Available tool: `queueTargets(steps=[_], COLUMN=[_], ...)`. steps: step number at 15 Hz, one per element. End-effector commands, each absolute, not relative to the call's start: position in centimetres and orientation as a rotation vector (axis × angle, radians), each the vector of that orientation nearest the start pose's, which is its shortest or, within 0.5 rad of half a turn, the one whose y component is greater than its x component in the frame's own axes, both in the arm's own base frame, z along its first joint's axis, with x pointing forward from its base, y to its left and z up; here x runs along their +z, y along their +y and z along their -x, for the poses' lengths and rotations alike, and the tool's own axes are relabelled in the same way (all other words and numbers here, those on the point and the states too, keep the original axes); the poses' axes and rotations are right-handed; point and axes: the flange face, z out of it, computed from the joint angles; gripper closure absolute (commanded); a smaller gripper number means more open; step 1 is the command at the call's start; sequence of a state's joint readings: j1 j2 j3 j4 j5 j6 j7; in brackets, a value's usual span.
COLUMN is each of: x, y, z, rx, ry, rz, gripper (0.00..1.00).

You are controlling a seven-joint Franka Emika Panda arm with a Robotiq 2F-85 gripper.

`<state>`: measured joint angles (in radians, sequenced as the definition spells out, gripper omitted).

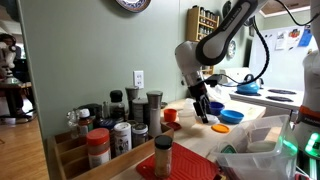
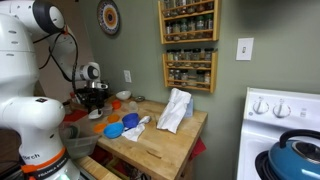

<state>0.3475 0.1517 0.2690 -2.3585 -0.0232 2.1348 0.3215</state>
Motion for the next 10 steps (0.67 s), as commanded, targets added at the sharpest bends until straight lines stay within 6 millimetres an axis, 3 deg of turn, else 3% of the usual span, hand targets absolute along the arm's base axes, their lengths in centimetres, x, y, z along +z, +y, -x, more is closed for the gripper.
queueTargets(steps=[1,6,10], x=[26.1,27.4,28.6], y=[26.1,25.6,26.0], z=[-37.4,-37.3,-38.7], rx=[0.563,0.571,0.503], ry=[-0.504,-0.499,-0.537], rz=[3.212,3.213,3.212], gripper=[0.18,0.21,0.22])
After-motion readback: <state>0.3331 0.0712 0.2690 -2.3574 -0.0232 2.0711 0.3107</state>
